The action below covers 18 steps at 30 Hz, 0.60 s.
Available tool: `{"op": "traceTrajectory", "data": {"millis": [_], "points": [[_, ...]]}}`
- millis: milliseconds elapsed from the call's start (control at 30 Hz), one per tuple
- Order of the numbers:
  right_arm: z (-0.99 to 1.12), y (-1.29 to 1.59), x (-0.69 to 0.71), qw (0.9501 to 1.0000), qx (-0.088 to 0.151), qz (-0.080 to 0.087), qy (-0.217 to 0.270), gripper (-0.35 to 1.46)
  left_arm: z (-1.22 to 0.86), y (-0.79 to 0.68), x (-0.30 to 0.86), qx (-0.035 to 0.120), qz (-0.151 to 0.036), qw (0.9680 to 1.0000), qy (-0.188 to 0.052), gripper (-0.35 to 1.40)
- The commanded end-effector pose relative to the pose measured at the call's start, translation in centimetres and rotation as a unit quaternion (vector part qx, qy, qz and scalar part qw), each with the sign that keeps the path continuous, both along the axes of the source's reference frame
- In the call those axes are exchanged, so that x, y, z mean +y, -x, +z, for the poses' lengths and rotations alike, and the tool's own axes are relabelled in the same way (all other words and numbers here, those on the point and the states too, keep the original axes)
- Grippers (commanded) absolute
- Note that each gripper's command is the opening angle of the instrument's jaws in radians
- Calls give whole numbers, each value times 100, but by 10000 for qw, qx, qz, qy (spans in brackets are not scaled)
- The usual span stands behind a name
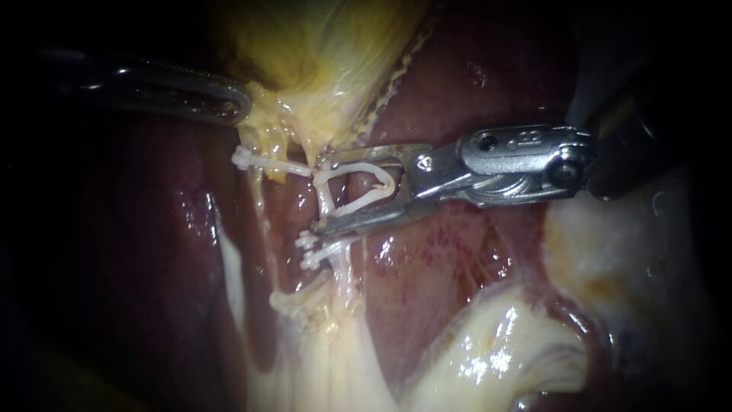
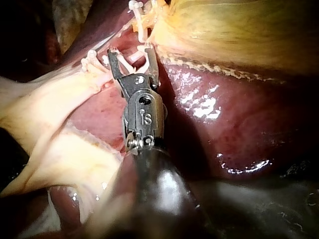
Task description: Clipping third clip right tube
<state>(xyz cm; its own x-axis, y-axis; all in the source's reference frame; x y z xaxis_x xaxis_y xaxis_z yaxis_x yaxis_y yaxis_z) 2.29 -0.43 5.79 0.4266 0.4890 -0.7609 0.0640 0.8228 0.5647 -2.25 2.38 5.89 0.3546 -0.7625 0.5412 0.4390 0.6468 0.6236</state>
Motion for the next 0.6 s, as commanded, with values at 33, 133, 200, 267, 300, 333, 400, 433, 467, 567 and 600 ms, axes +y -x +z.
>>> {"op": "traceTrajectory", "data": {"millis": [33, 133, 200, 267, 300, 333, 400, 433, 467, 567, 600], "points": [[-2, 0, 0, 10000, 2, -2, -4, 48, 0, 0, 0, 0, 0, 10000, 0, -35], [-10, 2, 1, 10000, 24, -2, -23, 50, 0, 0, 0, 0, 1, 10000, 0, -35], [-20, 7, 1, 10000, 38, -17, -43, 50, 0, 0, 0, 0, 1, 10000, 0, -35], [-29, 12, 2, 10000, 51, -31, -62, 50, 0, 0, 0, 0, 0, 10000, 0, -35], [-35, 16, 2, 9999, 51, -31, -101, 50, 0, 0, 0, 0, 0, 10000, 0, -35], [-39, 19, 3, 9999, 49, -28, -137, 50, 0, 0, 0, 0, 1, 10000, 0, -35], [-47, 28, 4, 9997, 37, -17, -235, 48, 0, 0, 0, 0, 1, 10000, 0, -35], [-49, 32, 4, 9997, 43, -25, -239, 48, 0, 0, 0, 0, 1, 10000, 0, -35], [-50, 36, 4, 9996, 39, -24, -268, 47, 0, 0, 0, 0, 1, 10000, 0, -35], [-48, 48, 3, 9995, 31, -23, -321, 46, 0, 0, 0, 0, 1, 10000, 0, -35], [-47, 51, 4, 9994, 24, -15, -347, 46, 0, 0, 0, 0, 1, 10000, 0, -35]]}}
